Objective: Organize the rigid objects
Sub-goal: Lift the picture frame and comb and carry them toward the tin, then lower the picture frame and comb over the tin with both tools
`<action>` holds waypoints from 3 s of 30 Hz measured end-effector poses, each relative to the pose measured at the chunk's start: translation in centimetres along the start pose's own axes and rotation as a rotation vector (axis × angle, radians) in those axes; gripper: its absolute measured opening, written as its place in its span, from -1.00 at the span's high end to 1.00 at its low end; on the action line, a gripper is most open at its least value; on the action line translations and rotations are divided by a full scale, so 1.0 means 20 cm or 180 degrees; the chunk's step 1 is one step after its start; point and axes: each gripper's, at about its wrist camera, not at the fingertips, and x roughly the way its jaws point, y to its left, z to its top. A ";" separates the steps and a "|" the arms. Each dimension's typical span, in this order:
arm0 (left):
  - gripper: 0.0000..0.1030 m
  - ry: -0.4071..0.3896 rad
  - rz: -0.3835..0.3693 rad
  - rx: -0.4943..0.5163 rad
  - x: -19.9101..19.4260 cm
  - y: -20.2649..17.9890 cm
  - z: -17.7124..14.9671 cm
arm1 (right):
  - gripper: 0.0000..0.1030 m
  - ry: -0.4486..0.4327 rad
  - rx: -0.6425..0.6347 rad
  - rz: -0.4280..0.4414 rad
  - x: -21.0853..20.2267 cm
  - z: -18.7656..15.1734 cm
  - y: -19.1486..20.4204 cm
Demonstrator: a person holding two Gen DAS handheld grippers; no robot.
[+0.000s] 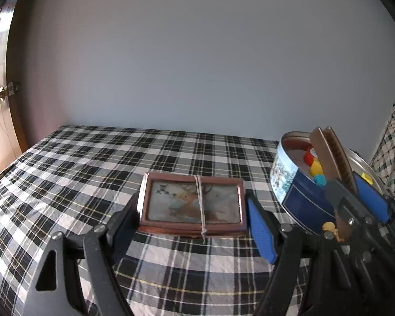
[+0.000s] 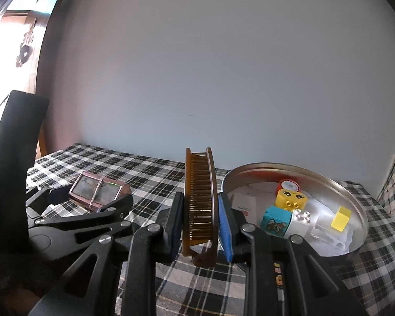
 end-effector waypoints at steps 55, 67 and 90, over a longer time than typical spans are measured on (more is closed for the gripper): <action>-0.50 -0.0279 -0.0942 0.0786 -0.17 -0.80 -0.11 | 0.47 -0.0170 0.0670 -0.0997 -0.40 -0.14 -0.73; -0.50 -0.0351 -0.1128 0.0868 -0.16 -0.91 -0.09 | 0.47 -0.0181 0.0724 -0.1136 -0.39 -0.15 -0.85; -0.50 -0.0361 -0.1367 0.0839 -0.10 -1.06 -0.01 | 0.47 -0.0273 0.0870 -0.1279 -0.37 -0.10 -0.99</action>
